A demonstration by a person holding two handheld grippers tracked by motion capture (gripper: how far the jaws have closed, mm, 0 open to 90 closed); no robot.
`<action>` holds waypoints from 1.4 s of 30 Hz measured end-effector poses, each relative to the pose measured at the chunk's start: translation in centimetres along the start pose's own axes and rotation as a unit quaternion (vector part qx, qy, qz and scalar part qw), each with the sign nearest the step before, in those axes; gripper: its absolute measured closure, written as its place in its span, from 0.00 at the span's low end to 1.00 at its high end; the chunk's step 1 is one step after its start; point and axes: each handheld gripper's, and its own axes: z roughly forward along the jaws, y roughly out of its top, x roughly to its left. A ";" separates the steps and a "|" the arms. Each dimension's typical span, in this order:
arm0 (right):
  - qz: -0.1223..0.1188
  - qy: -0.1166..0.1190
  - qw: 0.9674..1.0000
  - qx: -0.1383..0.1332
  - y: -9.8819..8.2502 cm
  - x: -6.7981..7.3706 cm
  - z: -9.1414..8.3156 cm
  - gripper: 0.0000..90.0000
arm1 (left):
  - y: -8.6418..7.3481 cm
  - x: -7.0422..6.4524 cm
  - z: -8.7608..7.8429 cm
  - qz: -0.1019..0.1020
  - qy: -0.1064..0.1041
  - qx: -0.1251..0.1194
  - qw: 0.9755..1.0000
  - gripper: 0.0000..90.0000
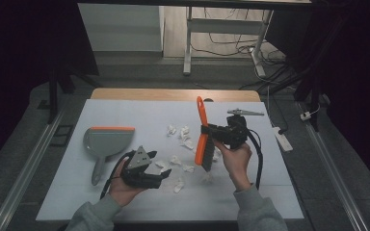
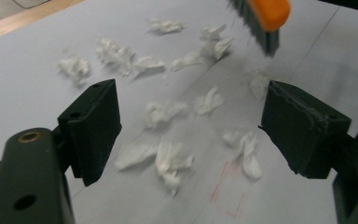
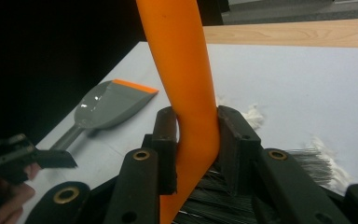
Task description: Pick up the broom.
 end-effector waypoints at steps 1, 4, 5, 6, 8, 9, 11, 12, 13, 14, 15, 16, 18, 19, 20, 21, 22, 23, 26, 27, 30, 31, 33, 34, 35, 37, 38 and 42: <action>0.003 0.001 1.000 -0.002 -0.1 0.1 0.1 0.77 | 0.2 -0.2 0.4 0.001 -0.004 0.001 1.000 0.24; 0.015 -0.002 1.000 -0.010 -0.5 0.2 0.7 0.77 | 0.8 -0.8 1.5 0.009 -0.005 0.002 1.000 0.24; 0.020 -0.005 1.000 -0.012 -0.6 0.2 0.9 0.77 | 0.9 -1.0 1.9 0.014 -0.005 0.003 1.000 0.24; 0.025 -0.006 1.000 -0.013 -0.7 0.3 1.1 0.77 | 1.1 -1.3 2.3 0.013 -0.004 0.001 1.000 0.24; 0.029 -0.005 0.999 -0.015 -0.9 0.3 1.3 0.77 | 1.4 -1.6 3.1 0.016 -0.003 -0.001 1.000 0.25; 0.038 0.002 0.999 -0.020 -1.3 0.3 1.7 0.77 | 1.5 -1.7 3.5 0.015 -0.001 -0.002 1.000 0.26; 0.047 0.009 0.999 -0.025 -1.5 0.4 1.9 0.77 | 1.6 -1.8 4.2 0.014 -0.001 -0.004 1.000 0.28; 0.047 0.009 0.999 -0.025 -1.5 0.4 1.9 0.77 | 1.7 -1.9 4.6 0.012 0.000 -0.005 1.000 0.28; 0.051 0.013 0.998 -0.029 -1.6 0.4 2.0 0.77 | 1.8 -1.9 5.1 0.008 0.001 -0.007 1.000 0.29; 0.061 0.021 0.997 -0.038 -1.9 0.6 2.2 0.77 | 1.8 -1.9 5.4 0.008 0.003 -0.008 1.000 0.30; 0.061 0.021 0.997 -0.038 -1.9 0.6 2.2 0.77 | 1.8 -2.0 5.8 0.008 0.008 -0.013 1.000 0.30; 0.067 0.028 0.996 -0.045 -2.1 0.9 2.5 0.77 | 1.8 -2.1 6.1 0.008 0.014 -0.018 1.000 0.33; 0.071 0.030 0.996 -0.050 -2.2 1.0 2.5 0.77 | 1.8 -2.3 6.7 0.009 0.021 -0.027 0.999 0.35; 0.078 0.037 0.995 -0.058 -2.5 1.3 2.7 0.77 | 1.8 -2.3 6.9 0.012 0.025 -0.027 0.999 0.39; 0.078 0.037 0.995 -0.058 -2.5 1.3 2.7 0.77 | 1.8 -2.4 7.0 0.014 0.029 -0.028 0.999 0.39; 0.084 0.041 0.994 -0.062 -2.6 1.5 2.8 0.77 | 1.8 -2.4 7.2 0.013 0.037 -0.030 0.999 0.46; 0.086 0.043 0.993 -0.063 -2.7 1.6 2.9 0.77 | 1.8 -2.3 7.1 0.012 0.037 -0.033 0.999 0.51; 0.087 0.044 0.993 -0.064 -2.8 1.7 2.9 0.77 | 1.8 -2.2 7.1 0.010 0.034 -0.035 0.999 0.55; 0.092 0.046 0.992 -0.073 -2.9 1.7 2.9 0.77 | 1.7 -1.9 6.9 0.007 0.025 -0.031 0.999 0.70; 0.093 0.047 0.992 -0.074 -2.9 1.7 2.8 0.77 | 1.7 -1.6 6.9 -0.001 0.021 -0.031 0.999 0.72; 0.103 0.055 0.990 -0.082 -3.0 1.6 2.7 0.77 | 1.8 -0.4 6.5 -0.033 0.017 -0.029 0.999 0.79; 0.107 0.061 0.989 -0.085 -3.0 1.5 2.6 0.77 | 1.8 0.2 6.3 -0.044 0.007 -0.026 0.999 0.81; 0.111 0.067 0.988 -0.088 -3.0 1.6 2.6 0.77 | 1.8 0.8 6.0 -0.048 0.004 -0.021 0.999 0.86; 0.110 0.068 0.988 -0.089 -3.0 1.7 2.6 0.77 | 1.8 0.8 6.0 -0.044 0.006 -0.016 0.999 0.86; 0.109 0.069 0.988 -0.090 -3.1 1.7 2.7 0.77 | 1.8 0.8 5.9 -0.045 0.006 -0.015 0.999 0.86; 0.112 0.072 0.987 -0.091 -3.1 1.7 2.9 0.77 | 1.8 0.9 5.9 -0.049 0.000 -0.011 0.999 0.86; 0.113 0.072 0.987 -0.090 -3.1 1.6 2.9 0.77 | 1.9 0.9 5.8 -0.047 0.000 -0.007 0.999 0.86; 0.113 0.069 0.987 -0.085 -3.2 1.5 3.0 0.76 | 1.9 1.2 5.7 -0.043 -0.001 0.001 0.999 0.86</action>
